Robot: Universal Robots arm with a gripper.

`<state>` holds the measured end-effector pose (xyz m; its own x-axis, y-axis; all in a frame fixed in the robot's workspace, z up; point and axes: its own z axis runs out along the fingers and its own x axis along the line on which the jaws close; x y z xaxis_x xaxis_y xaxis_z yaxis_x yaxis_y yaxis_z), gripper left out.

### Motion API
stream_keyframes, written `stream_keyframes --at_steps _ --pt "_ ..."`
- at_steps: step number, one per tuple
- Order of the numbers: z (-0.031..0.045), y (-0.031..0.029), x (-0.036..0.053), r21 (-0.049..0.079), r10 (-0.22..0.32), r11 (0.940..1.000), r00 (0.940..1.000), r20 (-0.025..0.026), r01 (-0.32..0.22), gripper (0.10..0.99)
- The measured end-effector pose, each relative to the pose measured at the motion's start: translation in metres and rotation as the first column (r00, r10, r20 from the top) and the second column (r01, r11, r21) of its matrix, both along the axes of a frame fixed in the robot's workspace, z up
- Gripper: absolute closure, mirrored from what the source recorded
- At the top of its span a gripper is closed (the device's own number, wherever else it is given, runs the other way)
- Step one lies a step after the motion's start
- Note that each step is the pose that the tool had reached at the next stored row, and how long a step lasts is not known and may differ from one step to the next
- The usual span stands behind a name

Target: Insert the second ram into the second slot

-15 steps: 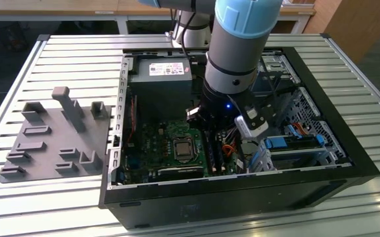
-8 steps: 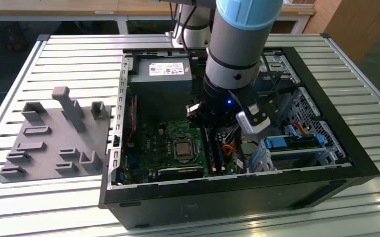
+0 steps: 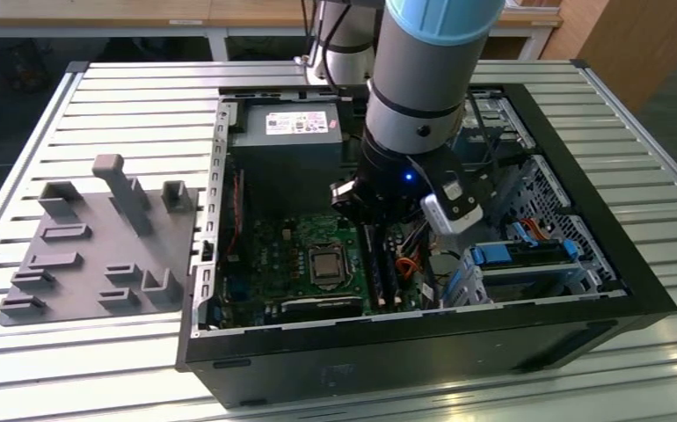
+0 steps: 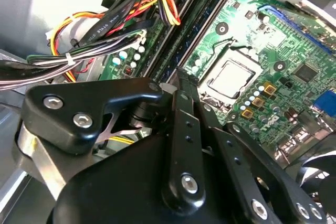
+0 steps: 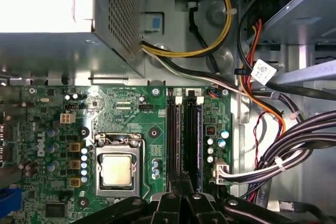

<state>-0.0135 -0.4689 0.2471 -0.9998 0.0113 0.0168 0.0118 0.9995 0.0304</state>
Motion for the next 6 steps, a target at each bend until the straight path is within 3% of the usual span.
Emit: stream_keyframes --at_steps 6 --pt "0.0006 0.0 -0.0001 0.0 0.0 1.0 1.0 0.0 0.0 0.98"
